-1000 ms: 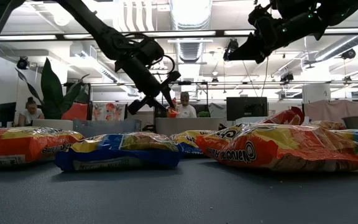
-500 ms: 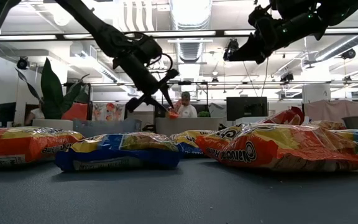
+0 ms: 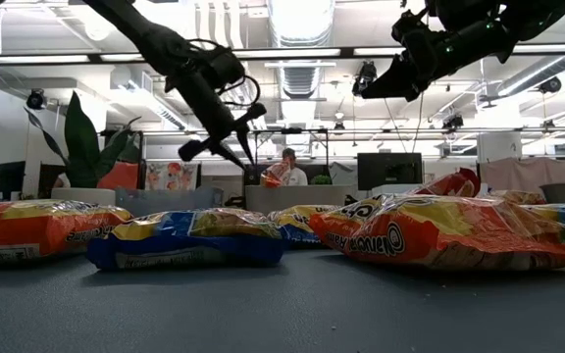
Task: Sort Maruchan noodles
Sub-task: Put the left red noodle pack into the transparent black bin
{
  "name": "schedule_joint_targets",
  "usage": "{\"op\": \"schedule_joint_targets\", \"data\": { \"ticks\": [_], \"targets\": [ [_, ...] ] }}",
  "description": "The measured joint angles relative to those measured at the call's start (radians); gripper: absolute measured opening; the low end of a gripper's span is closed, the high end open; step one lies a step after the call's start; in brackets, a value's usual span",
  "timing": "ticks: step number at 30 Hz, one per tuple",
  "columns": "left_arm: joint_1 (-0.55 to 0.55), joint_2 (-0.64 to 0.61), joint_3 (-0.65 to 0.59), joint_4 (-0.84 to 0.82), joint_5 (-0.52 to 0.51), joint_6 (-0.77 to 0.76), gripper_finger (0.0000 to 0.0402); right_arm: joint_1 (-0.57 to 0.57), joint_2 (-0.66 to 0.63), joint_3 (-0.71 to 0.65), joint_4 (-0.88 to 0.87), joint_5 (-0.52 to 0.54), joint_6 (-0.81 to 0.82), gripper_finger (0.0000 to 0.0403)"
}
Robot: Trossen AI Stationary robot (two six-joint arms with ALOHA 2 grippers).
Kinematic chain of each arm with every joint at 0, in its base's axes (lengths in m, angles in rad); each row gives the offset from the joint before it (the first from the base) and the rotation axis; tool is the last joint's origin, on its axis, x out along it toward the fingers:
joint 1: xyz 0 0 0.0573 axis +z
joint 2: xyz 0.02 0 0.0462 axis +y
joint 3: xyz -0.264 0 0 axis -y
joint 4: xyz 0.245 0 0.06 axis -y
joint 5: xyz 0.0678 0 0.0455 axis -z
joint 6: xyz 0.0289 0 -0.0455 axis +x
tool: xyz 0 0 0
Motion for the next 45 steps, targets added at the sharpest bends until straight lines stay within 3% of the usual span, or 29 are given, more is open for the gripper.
{"op": "schedule_joint_targets", "data": {
  "ticks": [10,15,20,27,34,40,45],
  "targets": [
    [-0.071,-0.095,0.0,-0.053,0.008,0.609,0.0074,0.0,0.0,0.0,0.001,0.0,0.004,0.0009],
    [-0.162,-0.175,0.0,-0.191,0.009,0.818,0.0073,0.0,0.0,0.0,0.007,0.0,0.009,0.0009],
    [-0.293,-0.227,-0.002,-0.344,0.009,0.927,0.0064,0.0,0.0,0.002,0.007,0.0,0.046,0.0009],
    [-0.468,-0.266,-0.003,-0.611,0.011,0.926,0.0045,0.0,0.0,0.017,0.021,0.0,0.11,0.0009],
    [-0.546,-0.262,-0.004,-0.838,-0.002,0.578,0.005,0.0,0.0,0.017,0.028,0.0,0.126,0.0009],
    [-0.647,-0.257,-0.101,-0.871,-0.14,0.581,0.0082,0.0,0.0,0.017,0.029,0.0,0.134,0.0009],
    [-0.72,-0.258,-0.206,-0.853,-0.355,0.628,0.0136,0.0,0.0,0.017,0.028,-0.001,0.132,0.0009]
  ]
}}
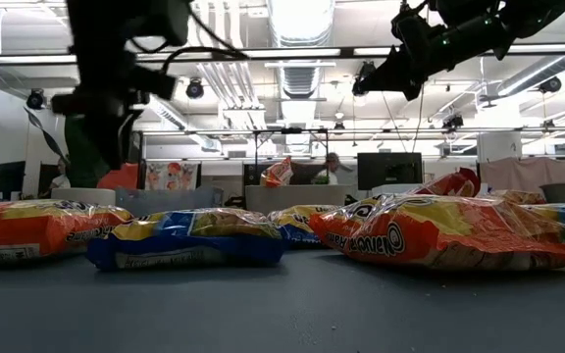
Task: Sort Maruchan noodles
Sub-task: Put the left red noodle pack into the transparent black bin
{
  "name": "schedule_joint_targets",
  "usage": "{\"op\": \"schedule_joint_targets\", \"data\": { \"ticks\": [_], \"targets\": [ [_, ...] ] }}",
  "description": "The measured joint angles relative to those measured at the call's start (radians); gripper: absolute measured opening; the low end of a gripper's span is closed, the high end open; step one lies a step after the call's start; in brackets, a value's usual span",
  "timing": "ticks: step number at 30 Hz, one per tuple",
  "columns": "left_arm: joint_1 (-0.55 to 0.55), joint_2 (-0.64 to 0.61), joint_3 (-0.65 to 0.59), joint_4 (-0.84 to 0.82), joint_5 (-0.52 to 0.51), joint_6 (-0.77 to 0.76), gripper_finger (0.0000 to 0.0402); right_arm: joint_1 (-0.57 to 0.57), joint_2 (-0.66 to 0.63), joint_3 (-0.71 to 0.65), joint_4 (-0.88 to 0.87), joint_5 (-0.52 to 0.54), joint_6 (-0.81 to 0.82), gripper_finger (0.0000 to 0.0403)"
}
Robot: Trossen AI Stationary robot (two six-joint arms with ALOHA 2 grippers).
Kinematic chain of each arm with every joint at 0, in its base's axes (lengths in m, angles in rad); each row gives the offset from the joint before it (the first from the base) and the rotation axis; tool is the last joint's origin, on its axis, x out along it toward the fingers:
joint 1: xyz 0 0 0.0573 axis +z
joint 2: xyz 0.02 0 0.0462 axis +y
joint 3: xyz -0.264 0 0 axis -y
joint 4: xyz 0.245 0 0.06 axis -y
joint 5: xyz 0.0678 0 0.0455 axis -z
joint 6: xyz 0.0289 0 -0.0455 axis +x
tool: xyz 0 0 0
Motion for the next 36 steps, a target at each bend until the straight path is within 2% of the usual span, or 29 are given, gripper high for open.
{"op": "schedule_joint_targets", "data": {
  "ticks": [2,6,12,20,36],
  "targets": [
    [-0.025,-0.002,-0.043,0.016,-0.037,0.041,0.0157,0.0,0.0,0.0,0.0,0.0,-0.001,0.0009],
    [-0.038,-0.009,-0.112,0.105,-0.037,0.098,0.0178,0.0,0.0,0.0,0.0,0.0,-0.008,0.0009],
    [-0.038,-0.042,-0.116,0.117,-0.081,0.105,0.0169,0.0,0.0,0.0,-0.001,0.0,-0.01,0.0009],
    [-0.02,-0.09,-0.126,0.195,-0.081,0.042,0.0154,0.0,0.0,0.0,-0.003,0.0,-0.011,0.0009],
    [0.068,0.135,-0.131,0.202,-0.088,0.029,0.0194,0.0,0.0,0.0,-0.004,0.0,-0.014,0.0009]
  ]
}}
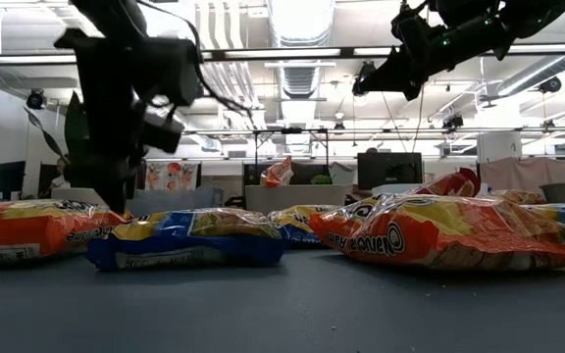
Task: Sort Maruchan noodles
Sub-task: Put the left red noodle pack into the transparent black bin
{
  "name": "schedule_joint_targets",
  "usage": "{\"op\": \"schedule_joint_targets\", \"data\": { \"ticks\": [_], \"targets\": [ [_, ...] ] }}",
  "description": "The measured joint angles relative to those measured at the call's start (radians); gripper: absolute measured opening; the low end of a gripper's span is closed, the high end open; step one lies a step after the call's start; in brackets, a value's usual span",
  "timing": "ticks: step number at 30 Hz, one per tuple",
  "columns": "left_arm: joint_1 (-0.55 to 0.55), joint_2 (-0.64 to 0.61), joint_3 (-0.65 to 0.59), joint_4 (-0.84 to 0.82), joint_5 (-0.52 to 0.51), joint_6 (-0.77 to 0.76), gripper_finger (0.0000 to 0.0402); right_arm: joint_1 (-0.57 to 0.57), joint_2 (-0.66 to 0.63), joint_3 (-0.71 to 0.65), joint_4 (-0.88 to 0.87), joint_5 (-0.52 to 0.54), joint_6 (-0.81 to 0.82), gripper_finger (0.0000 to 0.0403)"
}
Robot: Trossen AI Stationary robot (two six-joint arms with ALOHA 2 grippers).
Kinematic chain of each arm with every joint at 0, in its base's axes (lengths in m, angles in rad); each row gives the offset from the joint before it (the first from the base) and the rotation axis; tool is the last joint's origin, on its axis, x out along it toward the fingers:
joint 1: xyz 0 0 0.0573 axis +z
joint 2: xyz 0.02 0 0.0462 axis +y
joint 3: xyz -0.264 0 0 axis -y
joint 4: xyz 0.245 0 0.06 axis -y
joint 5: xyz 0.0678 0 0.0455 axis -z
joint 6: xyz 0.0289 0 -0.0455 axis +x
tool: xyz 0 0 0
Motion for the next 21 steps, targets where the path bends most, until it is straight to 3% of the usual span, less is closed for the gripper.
{"op": "schedule_joint_targets", "data": {
  "ticks": [11,21],
  "targets": [
    [0.009,0.115,0.0,0.0,0.0,0.006,0.0173,0.0,0.0,0.0,-0.003,0.0,-0.008,0.0009],
    [0.007,0.108,0.009,-0.009,0.002,0.007,0.007,0.0,0.0,0.0,-0.003,0.0,-0.008,0.0009]
  ]
}}
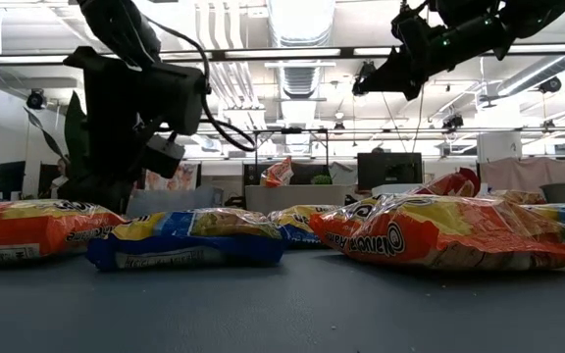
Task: Sort Maruchan noodles
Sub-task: Put the left red noodle pack into the transparent black bin
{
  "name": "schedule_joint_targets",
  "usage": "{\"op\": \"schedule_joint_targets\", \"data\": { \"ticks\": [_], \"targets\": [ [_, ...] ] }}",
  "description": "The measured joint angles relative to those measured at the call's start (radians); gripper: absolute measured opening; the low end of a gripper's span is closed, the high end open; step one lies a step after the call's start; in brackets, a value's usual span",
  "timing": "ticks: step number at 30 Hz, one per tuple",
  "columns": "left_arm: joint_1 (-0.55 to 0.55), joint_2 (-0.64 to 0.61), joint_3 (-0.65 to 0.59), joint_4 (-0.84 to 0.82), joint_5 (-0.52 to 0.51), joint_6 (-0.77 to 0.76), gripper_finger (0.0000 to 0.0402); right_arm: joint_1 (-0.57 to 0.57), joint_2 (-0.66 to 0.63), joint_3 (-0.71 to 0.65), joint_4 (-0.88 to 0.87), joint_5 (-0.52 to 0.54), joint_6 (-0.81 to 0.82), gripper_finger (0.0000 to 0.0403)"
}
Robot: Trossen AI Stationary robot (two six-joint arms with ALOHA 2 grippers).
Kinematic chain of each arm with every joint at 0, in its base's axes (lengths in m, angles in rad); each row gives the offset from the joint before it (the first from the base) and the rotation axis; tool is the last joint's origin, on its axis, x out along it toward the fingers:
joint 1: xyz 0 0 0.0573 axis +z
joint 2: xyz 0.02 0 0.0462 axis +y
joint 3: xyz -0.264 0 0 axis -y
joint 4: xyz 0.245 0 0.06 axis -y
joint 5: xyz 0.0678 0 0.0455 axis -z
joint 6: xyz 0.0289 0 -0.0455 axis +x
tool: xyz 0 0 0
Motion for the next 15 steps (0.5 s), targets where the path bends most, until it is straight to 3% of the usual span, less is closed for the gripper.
{"op": "schedule_joint_targets", "data": {
  "ticks": [5,15],
  "targets": [
    [-0.003,-0.005,0.016,0.0,0.001,0.0,0.0009,0.0,0.0,0.0,0.0,0.0,0.0,0.0009],
    [-0.007,-0.014,0.02,0.054,0.098,0.015,0.0,0.0,0.0,0.0,0.0,0.0,0.0,0.0009]
  ]
}}
